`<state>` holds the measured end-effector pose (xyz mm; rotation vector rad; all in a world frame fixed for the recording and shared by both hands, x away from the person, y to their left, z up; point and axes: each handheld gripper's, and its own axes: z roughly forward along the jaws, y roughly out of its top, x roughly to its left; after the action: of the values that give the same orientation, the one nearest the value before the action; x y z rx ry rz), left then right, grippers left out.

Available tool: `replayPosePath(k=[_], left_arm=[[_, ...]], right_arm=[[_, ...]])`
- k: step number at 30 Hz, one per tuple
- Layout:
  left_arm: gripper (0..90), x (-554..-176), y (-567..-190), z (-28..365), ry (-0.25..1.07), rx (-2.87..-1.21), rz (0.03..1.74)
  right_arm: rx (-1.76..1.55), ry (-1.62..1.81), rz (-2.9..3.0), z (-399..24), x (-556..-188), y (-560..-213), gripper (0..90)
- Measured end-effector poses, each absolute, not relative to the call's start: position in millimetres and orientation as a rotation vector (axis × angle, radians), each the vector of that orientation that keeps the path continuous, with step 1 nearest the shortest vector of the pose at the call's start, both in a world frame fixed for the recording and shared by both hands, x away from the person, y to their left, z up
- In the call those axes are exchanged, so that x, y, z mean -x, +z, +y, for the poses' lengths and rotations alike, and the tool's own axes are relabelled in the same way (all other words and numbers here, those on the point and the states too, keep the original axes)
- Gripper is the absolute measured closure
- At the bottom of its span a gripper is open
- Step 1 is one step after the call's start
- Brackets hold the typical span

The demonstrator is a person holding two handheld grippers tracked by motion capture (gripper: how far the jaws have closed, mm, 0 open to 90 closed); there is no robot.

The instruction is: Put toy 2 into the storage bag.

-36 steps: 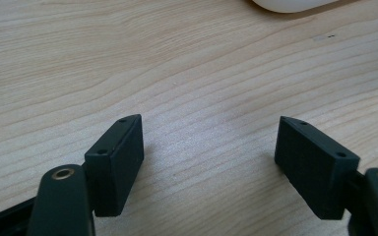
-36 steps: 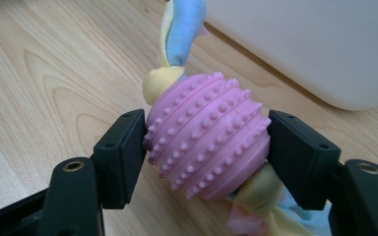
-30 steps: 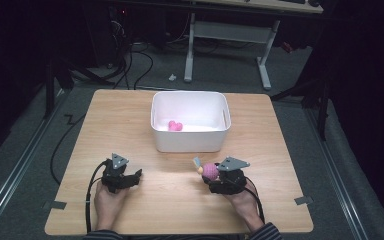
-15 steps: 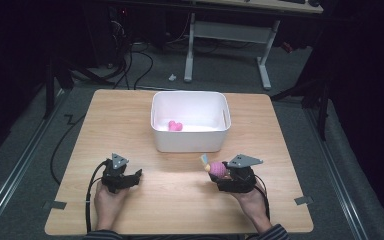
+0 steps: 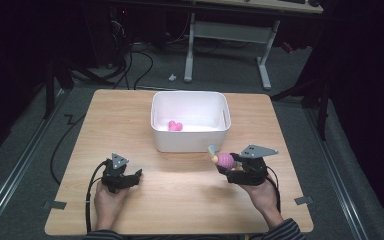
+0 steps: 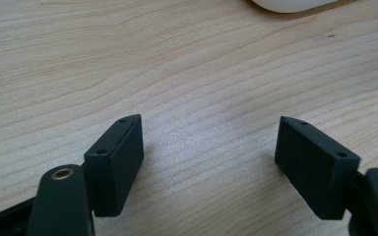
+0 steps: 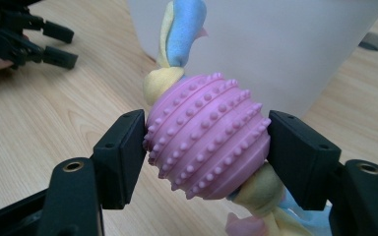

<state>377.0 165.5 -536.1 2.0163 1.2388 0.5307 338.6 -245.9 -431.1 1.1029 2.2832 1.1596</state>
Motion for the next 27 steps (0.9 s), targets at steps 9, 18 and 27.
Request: replayPosePath(k=[9,18,27], left_arm=[[27.1,-376.9,-536.2,165.2,0.535,-2.019,1.238],[27.1,-376.9,-536.2,165.2,0.535,-2.019,1.238],[27.0,-376.9,-536.2,165.1,0.535,-2.017,1.239]], right_arm=[[-1.072,1.178,2.261,-252.0,-350.3,-399.6,33.6],[-1.055,1.193,2.25,-254.2,-372.0,-372.2,33.5],[-1.032,1.175,2.235,-252.3,-389.4,-354.4,33.6]])
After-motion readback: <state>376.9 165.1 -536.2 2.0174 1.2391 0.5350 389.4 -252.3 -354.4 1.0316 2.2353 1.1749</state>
